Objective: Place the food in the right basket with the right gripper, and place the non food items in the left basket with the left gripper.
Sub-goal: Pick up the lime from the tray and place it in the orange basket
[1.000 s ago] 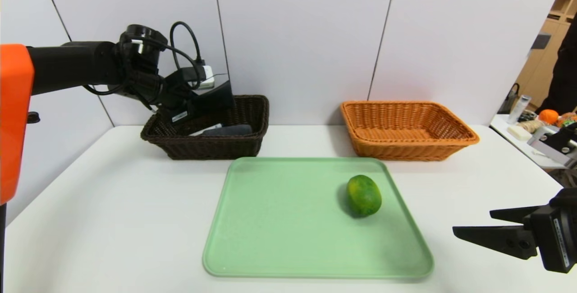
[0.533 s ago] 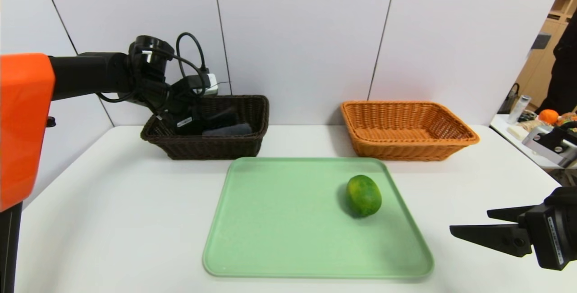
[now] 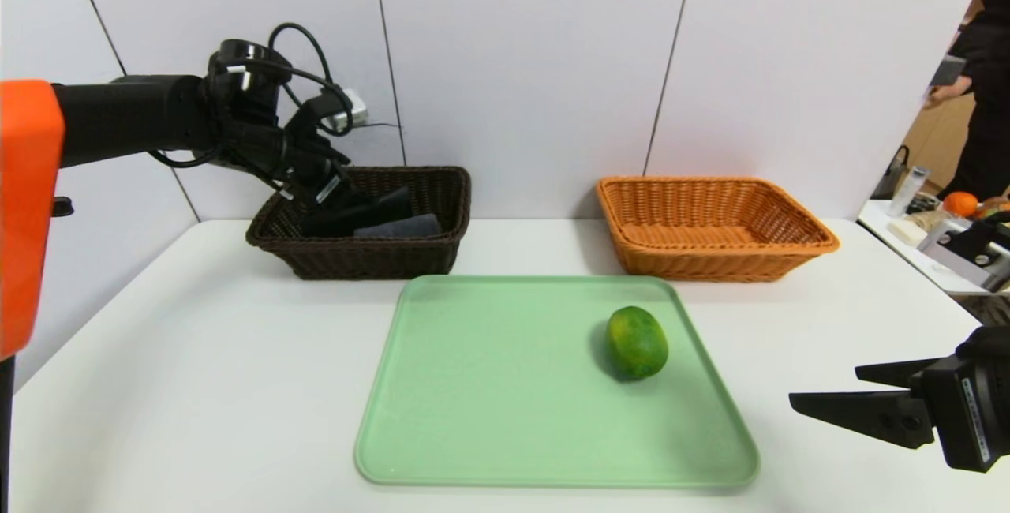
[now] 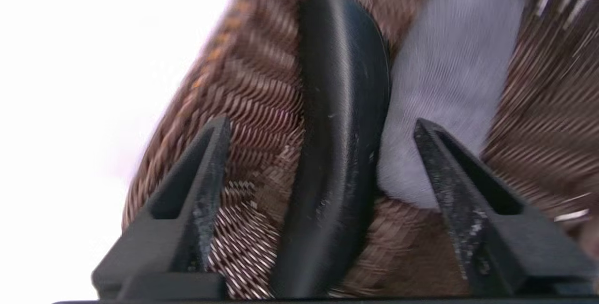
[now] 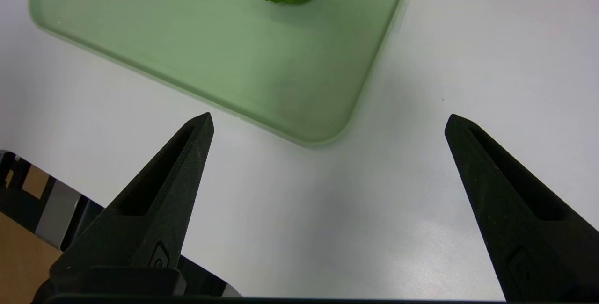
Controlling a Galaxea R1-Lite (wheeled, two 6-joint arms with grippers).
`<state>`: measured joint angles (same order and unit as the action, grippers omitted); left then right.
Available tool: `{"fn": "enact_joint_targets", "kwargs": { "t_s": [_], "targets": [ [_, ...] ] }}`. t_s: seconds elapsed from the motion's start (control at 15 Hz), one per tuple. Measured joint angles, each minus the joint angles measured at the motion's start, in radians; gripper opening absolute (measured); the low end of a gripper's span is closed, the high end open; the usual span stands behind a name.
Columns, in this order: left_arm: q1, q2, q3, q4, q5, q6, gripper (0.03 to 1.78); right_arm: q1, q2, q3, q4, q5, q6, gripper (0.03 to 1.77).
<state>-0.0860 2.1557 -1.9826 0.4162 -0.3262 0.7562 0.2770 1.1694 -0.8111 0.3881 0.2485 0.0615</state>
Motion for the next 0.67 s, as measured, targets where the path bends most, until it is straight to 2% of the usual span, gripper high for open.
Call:
{"fn": "enact_joint_targets", "kwargs": {
  "t_s": [0.2,0.33,0.53,0.67],
  "targets": [
    [-0.008,-0.076,0.003,0.069,-0.009,-0.198,1.51,0.0,0.001,-0.005,-0.004,0.001,0.003,1.71],
    [-0.041,-0.136,0.009,0.159,-0.009,-0.318,1.56,0.0,0.003,-0.01,-0.005,0.001,0.003,1.71],
    [-0.137,-0.223,0.035,0.313,-0.002,-0.521,1.6,0.0,0.016,-0.03,-0.007,0.002,0.002,1.71],
    [-0.216,-0.281,0.092,0.372,0.003,-0.649,1.63,0.003,0.037,-0.055,-0.007,0.002,0.002,1.71]
  ]
}}
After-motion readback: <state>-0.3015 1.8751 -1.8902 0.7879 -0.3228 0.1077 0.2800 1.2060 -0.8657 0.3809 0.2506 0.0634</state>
